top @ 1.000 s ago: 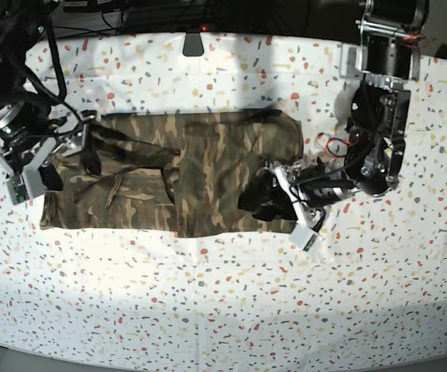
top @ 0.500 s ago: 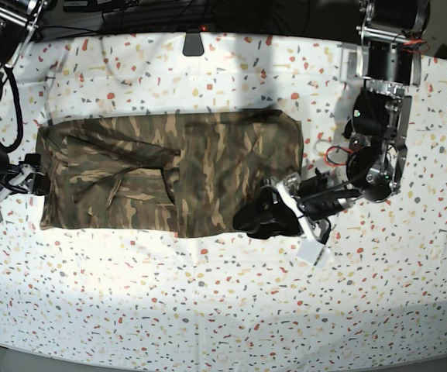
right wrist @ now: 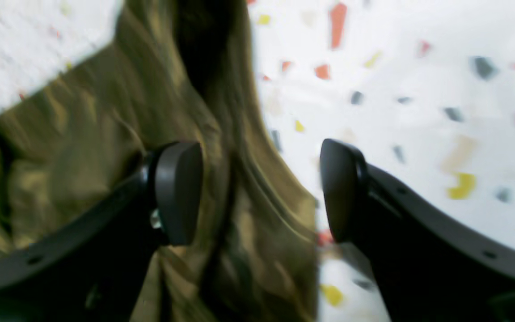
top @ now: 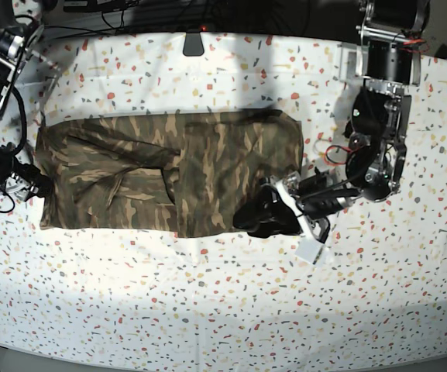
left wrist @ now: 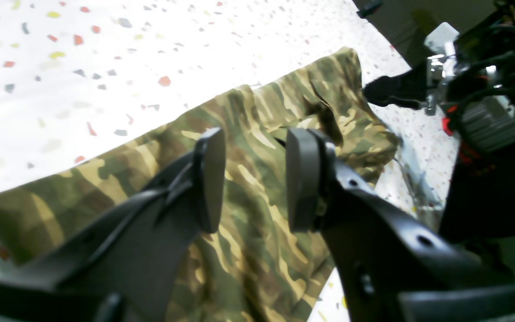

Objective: Fold the T-shirt properly
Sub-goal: 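Grasp the other strip end with the right gripper and fold it over the stack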

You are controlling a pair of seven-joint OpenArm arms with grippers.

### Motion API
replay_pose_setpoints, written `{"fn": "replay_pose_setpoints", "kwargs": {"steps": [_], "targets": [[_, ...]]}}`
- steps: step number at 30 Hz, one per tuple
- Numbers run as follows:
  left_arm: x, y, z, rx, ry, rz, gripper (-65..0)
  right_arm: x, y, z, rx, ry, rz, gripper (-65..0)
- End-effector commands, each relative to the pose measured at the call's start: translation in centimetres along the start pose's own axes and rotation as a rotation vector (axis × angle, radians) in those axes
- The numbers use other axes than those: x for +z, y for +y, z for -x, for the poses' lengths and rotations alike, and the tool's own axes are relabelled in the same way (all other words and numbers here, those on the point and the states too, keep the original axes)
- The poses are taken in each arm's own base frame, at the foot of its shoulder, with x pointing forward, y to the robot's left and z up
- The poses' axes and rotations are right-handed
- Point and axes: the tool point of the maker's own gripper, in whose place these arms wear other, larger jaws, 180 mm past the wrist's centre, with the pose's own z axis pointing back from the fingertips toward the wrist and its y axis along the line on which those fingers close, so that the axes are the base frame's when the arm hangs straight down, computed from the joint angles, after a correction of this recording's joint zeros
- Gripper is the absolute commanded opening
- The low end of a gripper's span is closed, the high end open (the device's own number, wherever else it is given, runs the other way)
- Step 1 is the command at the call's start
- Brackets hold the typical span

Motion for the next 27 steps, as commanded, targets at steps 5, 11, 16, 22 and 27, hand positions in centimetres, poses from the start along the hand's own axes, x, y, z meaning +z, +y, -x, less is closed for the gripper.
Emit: {"fn": "replay_pose_setpoints", "kwargs": {"steps": [5, 11, 16, 22, 27], "targets": [[0.0, -0.6, -2.2, -0.027, -0.06, 0.026, -43.3, 0.2, 0.9, -0.3, -0.055, 0.004, -0.075, -23.9], [0.0, -0.6, -2.1, -0.027, -0.053, 0.025, -43.3, 0.3, 1.7, -0.1, -0.078, 0.018, -0.125, -23.9], [0.0, -0.5, -1.1, -0.028, 0.002, 0.025, -43.3, 0.5, 2.7, -0.5, -0.105, 0.001, -0.182, -30.6], [0.3, -0.2, 0.3, -0.033, 0.08, 0.016, -43.3, 0.4, 2.7, -0.5, -0.104, 0.002, -0.181, -62.5], [1.2, 0.6, 2.4, -0.04, 0.193, -0.008, -43.3, 0.5, 3.2, -0.6, -0.115, -0.002, -0.206, -65.0]]}}
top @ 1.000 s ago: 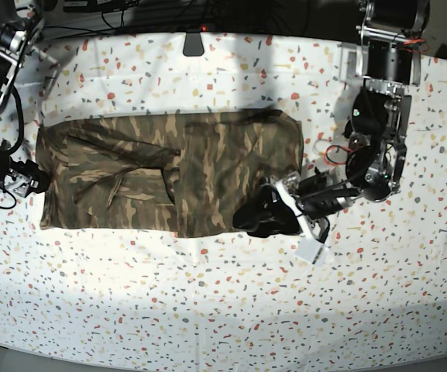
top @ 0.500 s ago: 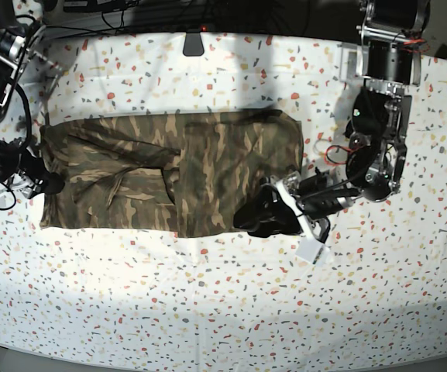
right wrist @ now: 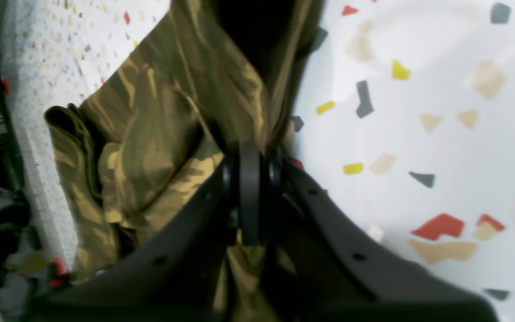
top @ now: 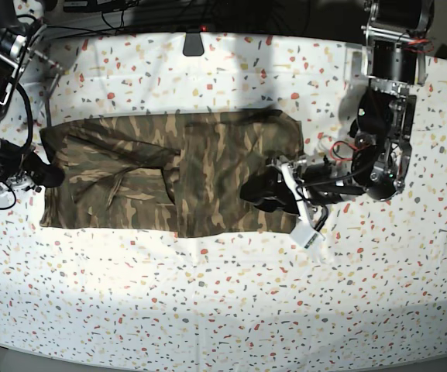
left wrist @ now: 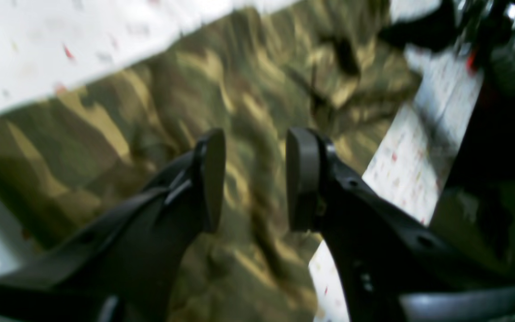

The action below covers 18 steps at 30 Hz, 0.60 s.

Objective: Fold the T-shirt properly
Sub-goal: 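Grasp the other strip end with the right gripper and fold it over the stack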

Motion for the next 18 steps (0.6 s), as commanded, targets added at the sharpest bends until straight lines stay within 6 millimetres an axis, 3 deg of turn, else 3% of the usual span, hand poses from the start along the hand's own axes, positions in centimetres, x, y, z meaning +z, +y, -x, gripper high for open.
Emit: {"fn": "replay_pose_setpoints", "kwargs": {"steps": [1, 5, 7, 13, 18], "targets": [[0.5, 0.1, -1.5, -0.038, -0.029, 0.0, -43.3, 1.1, 1.1, -2.2, 0.016, -0.051, -0.044, -65.0], [1.5, 1.3, -0.5, -0.052, 0.011, -0.043, -43.3, 1.4, 4.7, -1.8, -0.015, -0.011, -0.231, -65.0], [1.9, 2.0, -0.1, -0.06, 0.03, -0.064, -43.3, 1.2, 5.6, -2.1, -0.009, -0.026, -0.258, -65.0], [2.7, 2.7, 1.1, -0.045, 0.055, -0.086, -43.3, -0.8, 8.2, -1.1, 0.001, -0.022, -0.32, -65.0], [3.4, 3.7, 3.5, -0.012, 0.08, -0.142, -43.3, -3.0, 11.7, 0.3, 0.043, 0.012, -0.386, -65.0]]}}
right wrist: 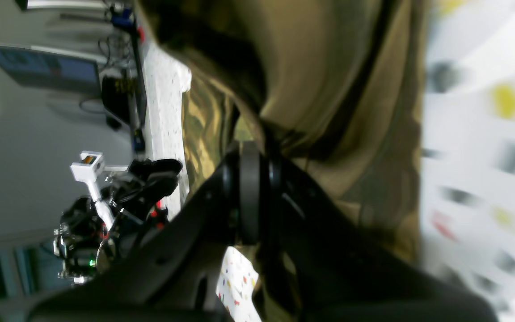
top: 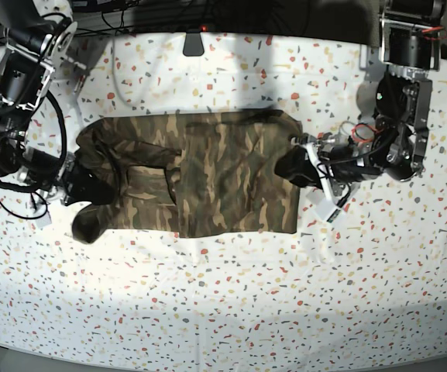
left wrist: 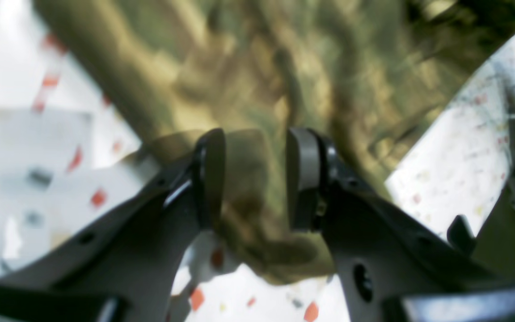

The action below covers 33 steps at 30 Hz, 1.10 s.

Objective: Fold the T-shirt properly
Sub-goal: 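Grasp the other strip end with the right gripper and fold it over the stack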

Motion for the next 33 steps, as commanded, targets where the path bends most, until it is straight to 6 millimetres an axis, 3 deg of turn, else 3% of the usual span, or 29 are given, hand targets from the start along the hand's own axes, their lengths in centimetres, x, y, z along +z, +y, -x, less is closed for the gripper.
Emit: {"fn": "replay_pose_setpoints", "kwargs": {"steps": [1, 9, 19, 24, 30, 33], "targets": [[0.6, 0.1, -1.7, -0.014, -0.062, 0.001, -43.3, -0.1, 1.8, -1.9, 0.057, -0.034, -0.039, -65.0], [2.2, 1.8, 1.1, 0.091, -0.077, -0.054, -43.3, -6.4, 8.8, -0.8, 0.125, 0.034, -0.227, -65.0], [2.4, 1.9, 0.8, 0.097, -0.106, -0.059, -43.3, -14.1, 18.7, 2.3, 0.232, 0.183, -0.418, -65.0], [2.4, 2.0, 0.8, 0.096, -0.106, -0.06, -43.3, -16.8, 20.7, 5.4, 0.273, 0.273, -0.412, -65.0], [2.4, 2.0, 0.8, 0.094, -0.099, -0.061, -43.3, -17.7, 22.5, 6.2, 0.267, 0.278, -0.451, -63.9], [2.5, 2.5, 0.8, 0.076, -0.089, -0.082, -43.3, -17.8, 23.5, 6.3, 0.254, 0.268, -0.488, -48.7]]}}
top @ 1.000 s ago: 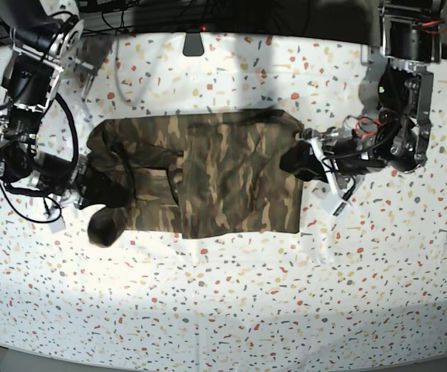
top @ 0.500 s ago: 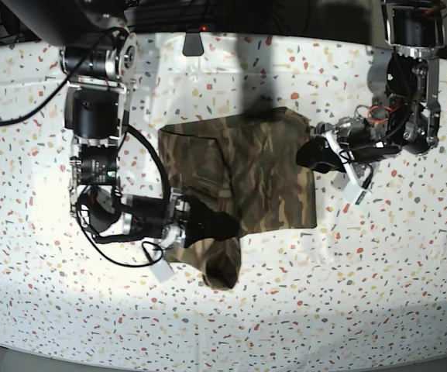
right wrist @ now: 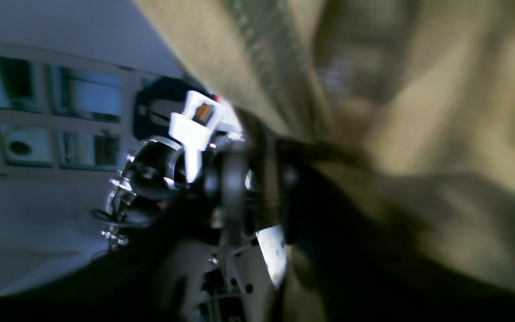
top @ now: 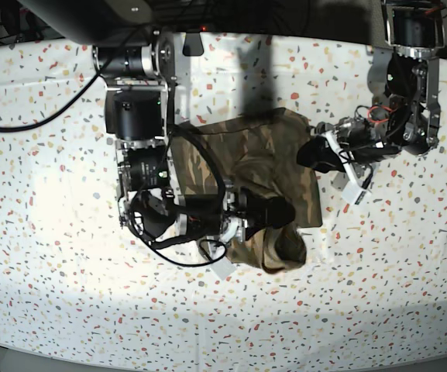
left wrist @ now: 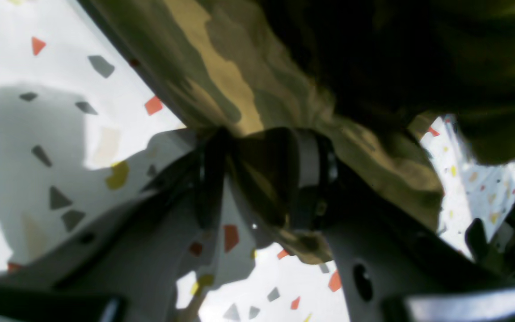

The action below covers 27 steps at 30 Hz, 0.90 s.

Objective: Fold the T-shirt properly
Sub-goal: 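Grasp the other strip end with the right gripper and fold it over the stack, then release the folded shirt and lift both grippers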

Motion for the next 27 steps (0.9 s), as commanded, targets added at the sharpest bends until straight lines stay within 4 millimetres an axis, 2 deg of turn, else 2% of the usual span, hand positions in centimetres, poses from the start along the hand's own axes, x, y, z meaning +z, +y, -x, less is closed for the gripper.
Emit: {"fn": "replay_pose_setpoints", "kwargs": {"steps": [1, 7, 12, 15, 18, 22, 24, 27], "targets": [[0.4, 0.2, -2.0, -0.041, -0.047, -0.011, -43.3, -0.2, 2.1, -2.4, 0.048, -0.05, -0.059, -46.5], [0.6, 2.0, -1.9, -0.048, -0.014, -0.107, -43.3, -1.1, 3.3, -2.5, 0.044, -0.063, -0.105, -46.1], [1.2, 3.7, -1.9, -0.035, -0.003, -0.184, -43.3, -0.9, 4.6, -3.7, 0.045, -0.102, -0.163, -46.1], [2.2, 4.6, -2.7, -0.035, -0.025, -0.226, -43.3, -0.4, 4.9, -5.0, 0.082, -0.102, -0.147, -46.2], [3.4, 4.4, -4.3, -0.089, -0.055, -0.245, -43.3, 0.3, 4.6, -6.7, 0.142, -0.088, -0.088, -46.2], [5.1, 3.0, -7.6, -0.193, -0.13, -0.259, -43.3, 2.2, 3.5, -9.7, 0.223, -0.103, 0.037, -46.2], [5.7, 1.8, -9.1, -0.239, -0.17, -0.256, -43.3, 3.5, 1.8, -11.3, 0.265, -0.14, 0.155, -46.2], [6.5, -0.2, -10.5, -0.238, -0.214, -0.222, -43.3, 5.5, -1.9, -13.1, 0.339, -0.197, 0.374, -46.2]]}}
